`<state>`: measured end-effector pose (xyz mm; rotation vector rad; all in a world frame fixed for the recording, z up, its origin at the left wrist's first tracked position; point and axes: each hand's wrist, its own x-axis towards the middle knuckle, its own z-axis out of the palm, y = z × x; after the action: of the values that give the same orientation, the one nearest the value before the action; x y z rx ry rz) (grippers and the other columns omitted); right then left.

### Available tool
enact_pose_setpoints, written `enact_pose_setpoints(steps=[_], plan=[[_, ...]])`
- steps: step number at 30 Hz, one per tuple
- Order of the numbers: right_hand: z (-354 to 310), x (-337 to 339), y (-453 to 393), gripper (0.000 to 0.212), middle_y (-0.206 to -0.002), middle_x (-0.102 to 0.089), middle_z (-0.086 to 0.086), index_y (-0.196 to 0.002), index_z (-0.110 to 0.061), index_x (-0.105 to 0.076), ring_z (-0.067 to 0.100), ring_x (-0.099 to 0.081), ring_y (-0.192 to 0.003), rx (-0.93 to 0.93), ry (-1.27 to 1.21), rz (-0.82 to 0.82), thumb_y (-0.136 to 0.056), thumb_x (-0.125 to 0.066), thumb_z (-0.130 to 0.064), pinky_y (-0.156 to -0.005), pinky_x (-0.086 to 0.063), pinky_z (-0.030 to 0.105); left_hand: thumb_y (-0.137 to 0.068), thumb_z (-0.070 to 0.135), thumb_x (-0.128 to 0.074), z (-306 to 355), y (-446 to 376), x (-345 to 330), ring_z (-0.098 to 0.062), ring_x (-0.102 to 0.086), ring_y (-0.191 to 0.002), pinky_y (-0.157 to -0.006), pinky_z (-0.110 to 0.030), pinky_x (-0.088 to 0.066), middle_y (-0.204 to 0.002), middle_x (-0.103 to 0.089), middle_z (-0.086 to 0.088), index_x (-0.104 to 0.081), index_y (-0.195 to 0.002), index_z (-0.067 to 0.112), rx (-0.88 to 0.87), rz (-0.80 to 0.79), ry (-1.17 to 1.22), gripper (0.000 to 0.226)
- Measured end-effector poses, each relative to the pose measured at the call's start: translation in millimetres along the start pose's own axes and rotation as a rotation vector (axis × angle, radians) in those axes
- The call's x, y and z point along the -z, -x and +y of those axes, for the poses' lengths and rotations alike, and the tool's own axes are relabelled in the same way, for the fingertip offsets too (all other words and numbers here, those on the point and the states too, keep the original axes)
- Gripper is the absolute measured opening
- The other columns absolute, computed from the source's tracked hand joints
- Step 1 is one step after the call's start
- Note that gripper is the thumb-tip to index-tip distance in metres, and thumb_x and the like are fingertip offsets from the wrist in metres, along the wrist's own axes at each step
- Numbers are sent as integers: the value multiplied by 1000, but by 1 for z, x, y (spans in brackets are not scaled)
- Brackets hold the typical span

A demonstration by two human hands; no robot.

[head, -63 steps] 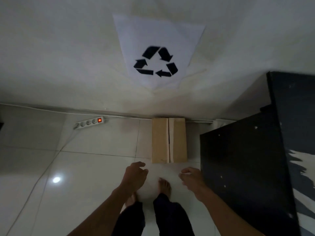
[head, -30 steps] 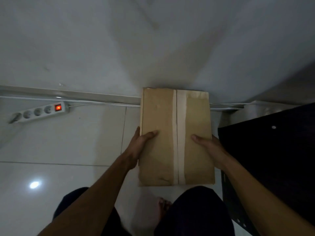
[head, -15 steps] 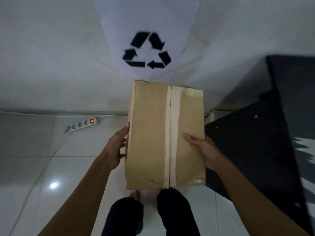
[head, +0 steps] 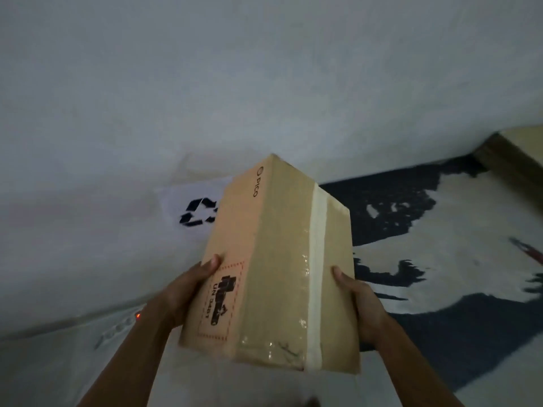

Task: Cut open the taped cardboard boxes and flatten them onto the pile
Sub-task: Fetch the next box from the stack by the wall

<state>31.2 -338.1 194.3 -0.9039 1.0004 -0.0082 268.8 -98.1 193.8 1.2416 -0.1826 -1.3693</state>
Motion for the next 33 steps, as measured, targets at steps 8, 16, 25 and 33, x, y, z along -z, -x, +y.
enact_pose_setpoints(steps=[8,16,25,33], plan=[[-32,109,79,63,-125,-63,4,-139,-25,-52,28,-60,-112,322,125,307,-84,-70,-49,-98,-49,51,-49,43,-97,30,-27,-170,-39,-71,-89,-70,-46,-59,-111,-69,-27,-61,-121,0,-127,-195,-150,92],[-55,236,138,51,-120,-70,-2,-122,-39,-65,15,-66,-109,427,159,249,-96,-32,-68,-99,-50,42,-63,38,-89,6,-62,-341,-46,-68,-101,-81,-57,-57,-117,-68,-26,-58,-128,8,-280,-185,-265,78],[-73,345,160,66,-114,-73,7,-113,-31,-75,26,-68,-108,354,16,93,-91,-29,-73,-102,-48,52,-79,13,-78,-33,-94,-494,-23,-75,-84,-64,-34,-60,-97,-77,-3,-58,-119,19,-404,24,-448,45],[-126,410,103,68,-116,-70,19,-120,-16,-70,35,-68,-106,300,-97,2,-95,-33,-68,-92,-54,49,-88,7,-69,-30,-173,-550,-27,-75,-79,-55,-35,-59,-96,-77,-9,-56,-123,18,-238,135,-276,39]])
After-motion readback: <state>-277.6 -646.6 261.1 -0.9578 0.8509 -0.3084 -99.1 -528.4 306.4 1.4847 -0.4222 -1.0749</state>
